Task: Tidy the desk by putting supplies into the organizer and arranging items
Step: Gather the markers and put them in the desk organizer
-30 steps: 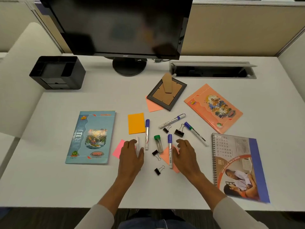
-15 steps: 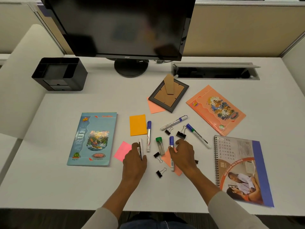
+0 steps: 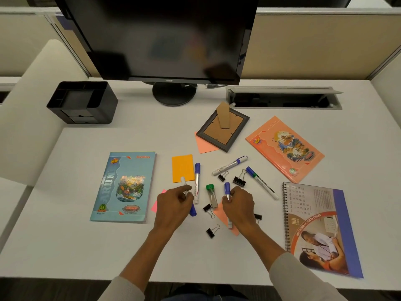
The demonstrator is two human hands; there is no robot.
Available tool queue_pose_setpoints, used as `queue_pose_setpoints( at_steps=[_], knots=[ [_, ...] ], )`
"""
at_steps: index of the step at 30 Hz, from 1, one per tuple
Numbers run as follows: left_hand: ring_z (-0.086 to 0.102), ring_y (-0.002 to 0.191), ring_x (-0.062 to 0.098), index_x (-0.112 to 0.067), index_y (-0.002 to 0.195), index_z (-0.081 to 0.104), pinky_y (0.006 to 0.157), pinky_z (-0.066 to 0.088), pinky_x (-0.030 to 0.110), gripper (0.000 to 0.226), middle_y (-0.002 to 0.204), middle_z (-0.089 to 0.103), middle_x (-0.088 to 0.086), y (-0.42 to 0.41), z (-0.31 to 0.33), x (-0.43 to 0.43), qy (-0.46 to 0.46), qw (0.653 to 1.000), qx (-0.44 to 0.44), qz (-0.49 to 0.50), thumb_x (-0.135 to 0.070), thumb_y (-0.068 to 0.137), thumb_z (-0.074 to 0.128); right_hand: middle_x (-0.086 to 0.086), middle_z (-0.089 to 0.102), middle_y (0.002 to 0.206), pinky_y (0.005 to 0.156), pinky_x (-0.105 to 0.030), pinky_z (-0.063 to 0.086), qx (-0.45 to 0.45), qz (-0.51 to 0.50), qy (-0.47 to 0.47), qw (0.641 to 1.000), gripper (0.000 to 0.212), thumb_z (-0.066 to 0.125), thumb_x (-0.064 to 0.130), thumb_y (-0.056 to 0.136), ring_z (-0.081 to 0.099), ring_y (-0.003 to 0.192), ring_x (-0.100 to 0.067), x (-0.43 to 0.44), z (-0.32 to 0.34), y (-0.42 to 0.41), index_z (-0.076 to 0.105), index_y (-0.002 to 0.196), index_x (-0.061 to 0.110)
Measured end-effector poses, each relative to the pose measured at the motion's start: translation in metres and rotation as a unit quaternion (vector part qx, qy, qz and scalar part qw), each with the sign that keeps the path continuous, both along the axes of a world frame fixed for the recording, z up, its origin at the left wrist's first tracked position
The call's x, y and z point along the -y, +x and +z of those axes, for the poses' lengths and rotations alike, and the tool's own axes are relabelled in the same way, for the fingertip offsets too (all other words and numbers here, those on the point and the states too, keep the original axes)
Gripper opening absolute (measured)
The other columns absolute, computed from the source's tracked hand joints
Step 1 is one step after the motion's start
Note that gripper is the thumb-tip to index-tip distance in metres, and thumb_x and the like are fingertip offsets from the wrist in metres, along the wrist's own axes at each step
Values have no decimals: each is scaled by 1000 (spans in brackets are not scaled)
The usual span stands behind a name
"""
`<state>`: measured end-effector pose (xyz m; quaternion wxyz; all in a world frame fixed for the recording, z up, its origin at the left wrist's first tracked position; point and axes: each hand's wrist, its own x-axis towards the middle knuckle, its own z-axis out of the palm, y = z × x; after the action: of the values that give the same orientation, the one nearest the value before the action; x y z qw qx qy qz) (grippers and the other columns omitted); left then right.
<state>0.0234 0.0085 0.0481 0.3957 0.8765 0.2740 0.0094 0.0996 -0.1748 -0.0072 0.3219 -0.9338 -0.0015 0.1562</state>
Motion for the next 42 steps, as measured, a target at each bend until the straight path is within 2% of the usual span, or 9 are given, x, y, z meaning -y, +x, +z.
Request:
queue_pose_setpoints(
  at_steps=[5, 8, 12, 16, 22, 26, 30, 35, 42],
  knots=[
    [67, 64, 3, -27, 97, 75, 74, 48, 13, 11, 71, 69, -13, 5, 13, -2, -48, 999, 14, 6, -26, 94, 66, 4, 61, 76, 61, -19, 42, 23, -20, 61, 998, 13, 70, 17, 88, 58, 69, -10, 4, 15, 1, 57, 86, 16],
    [72, 62, 11, -22, 86, 75, 68, 60, 24, 17, 67, 73, -3, 8, 15, -2, -142, 989, 22, 43, -21, 96, 61, 3, 61, 71, 61, -16, 45, 38, -12, 110, 993, 11, 71, 19, 89, 59, 65, -10, 7, 23, 2, 61, 89, 15],
    [73, 64, 27, -2, 99, 76, 68, 63, 38, 21, 70, 74, 12, 12, 13, -4, -247, 964, 22, 93, -13, 97, 58, 6, 62, 72, 59, -11, 48, 35, -8, 165, 986, 10, 71, 20, 90, 60, 64, -8, 9, 32, 1, 63, 93, 16],
    [76, 75, 21, -12, 115, 70, 79, 63, 37, 24, 84, 77, 10, 12, 13, -4, -266, 962, 5, 58, -8, 91, 66, 7, 64, 77, 61, -10, 50, 40, -10, 197, 980, 11, 72, 19, 89, 62, 70, -2, 9, 37, 0, 63, 96, 18],
    [74, 64, 14, -17, 112, 71, 70, 64, 32, 32, 78, 76, 1, 13, 15, -1, -196, 979, 8, 49, -36, 87, 75, 7, 66, 78, 63, -14, 54, 44, -15, 225, 973, 12, 73, 20, 89, 62, 74, -2, 11, 42, 2, 65, 97, 18],
    [67, 58, 14, -32, 87, 75, 68, 60, 36, 20, 68, 70, -9, 20, 8, -8, -76, 997, 12, 32, -52, 87, 71, 6, 67, 76, 63, -16, 55, 48, -12, 228, 972, 12, 74, 21, 88, 63, 74, -4, 14, 42, 4, 66, 96, 18],
    [65, 72, 6, -22, 89, 78, 69, 45, 17, 27, 77, 69, -11, 34, 4, -6, -46, 998, 13, 31, -47, 88, 71, 8, 67, 79, 62, -13, 54, 38, -24, 226, 973, 15, 74, 22, 88, 64, 73, -6, 16, 41, 6, 66, 100, 17],
    [63, 68, 19, -15, 78, 77, 65, 43, 28, 34, 70, 72, 0, 58, -19, -9, 11, 999, -52, 7, -46, 89, 69, 4, 67, 75, 63, -19, 56, 41, -31, 229, 972, 10, 73, 19, 88, 62, 73, -8, 18, 41, 6, 67, 96, 18],
    [57, 64, 20, -19, 70, 64, 51, 29, 25, 31, 59, 54, -3, 75, -37, -4, 61, 991, -121, 3, -44, 86, 73, 3, 67, 74, 64, -21, 57, 27, -40, 236, 971, 10, 73, 18, 88, 63, 73, -9, 27, 40, 5, 68, 97, 20]
  ],
)
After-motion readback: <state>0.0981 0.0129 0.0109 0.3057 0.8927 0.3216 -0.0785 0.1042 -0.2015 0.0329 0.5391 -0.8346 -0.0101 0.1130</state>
